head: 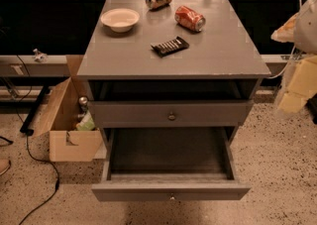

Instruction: Close middle drawer

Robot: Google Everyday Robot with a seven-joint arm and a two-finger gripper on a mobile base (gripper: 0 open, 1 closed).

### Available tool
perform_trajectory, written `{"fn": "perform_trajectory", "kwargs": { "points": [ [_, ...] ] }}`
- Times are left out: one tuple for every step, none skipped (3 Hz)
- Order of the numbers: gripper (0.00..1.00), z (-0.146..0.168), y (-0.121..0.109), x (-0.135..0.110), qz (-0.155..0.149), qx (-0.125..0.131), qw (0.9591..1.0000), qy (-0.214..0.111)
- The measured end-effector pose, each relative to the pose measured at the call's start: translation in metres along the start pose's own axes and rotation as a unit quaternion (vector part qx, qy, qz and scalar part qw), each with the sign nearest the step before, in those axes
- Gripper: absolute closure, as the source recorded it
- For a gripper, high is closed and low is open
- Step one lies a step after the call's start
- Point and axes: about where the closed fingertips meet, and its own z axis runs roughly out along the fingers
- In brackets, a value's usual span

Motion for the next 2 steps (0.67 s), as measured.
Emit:
{"fn": "perform_trajectory", "kwargs": {
  "points": [
    [0.00, 0.000, 0.000, 0.000, 0.000, 0.000, 1.0000, 0.000],
    [0.00, 0.028, 0.010, 0.009, 0.017, -0.016, 0.9996, -0.017]
  ]
}}
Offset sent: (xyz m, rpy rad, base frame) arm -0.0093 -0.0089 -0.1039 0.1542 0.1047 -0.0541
